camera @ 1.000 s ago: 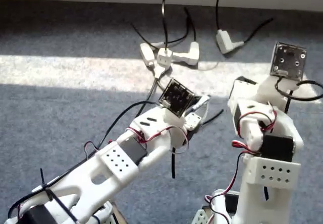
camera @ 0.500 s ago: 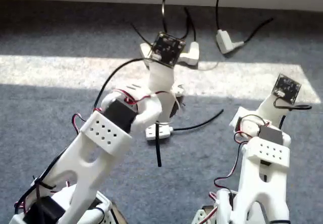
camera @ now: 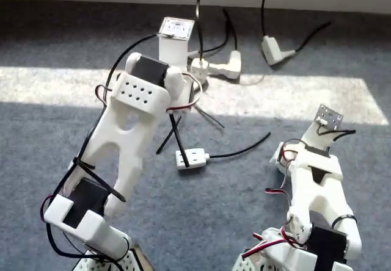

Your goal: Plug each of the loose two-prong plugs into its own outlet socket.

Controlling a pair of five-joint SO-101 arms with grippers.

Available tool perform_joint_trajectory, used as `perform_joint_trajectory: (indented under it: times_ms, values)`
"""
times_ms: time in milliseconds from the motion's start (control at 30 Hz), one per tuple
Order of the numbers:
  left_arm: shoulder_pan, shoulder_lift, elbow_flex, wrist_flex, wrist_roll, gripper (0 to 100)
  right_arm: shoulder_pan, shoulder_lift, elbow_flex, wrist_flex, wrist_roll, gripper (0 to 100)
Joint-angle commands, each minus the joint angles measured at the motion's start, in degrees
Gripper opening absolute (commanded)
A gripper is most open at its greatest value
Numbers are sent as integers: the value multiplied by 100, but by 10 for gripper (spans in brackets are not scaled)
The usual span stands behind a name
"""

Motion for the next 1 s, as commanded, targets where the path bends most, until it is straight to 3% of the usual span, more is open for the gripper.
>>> perform_joint_trajectory:
  times_ms: [0, 167, 433, 600, 733, 867, 967]
  values:
    - [-92, 22, -338, 747, 1538, 7, 13, -4, -259, -101, -62, 7]
    - [22, 13, 295, 862, 3279, 7, 13, -4, -251, -101, -62, 7]
    - [769, 22, 637, 862, 3569, 7, 13, 4, -268, -101, -70, 7]
    - [796, 40, 637, 844, 4273, 7, 13, 4, -286, -101, -70, 7]
    - [778, 145, 1138, 246, 4149, 7, 13, 13, -286, -101, -70, 7]
    - [488, 347, 1587, -686, 3393, 7, 13, 13, -286, -101, -70, 7]
    - [374, 374, 1657, -782, 3112, 7, 13, 13, -286, -101, -79, 7]
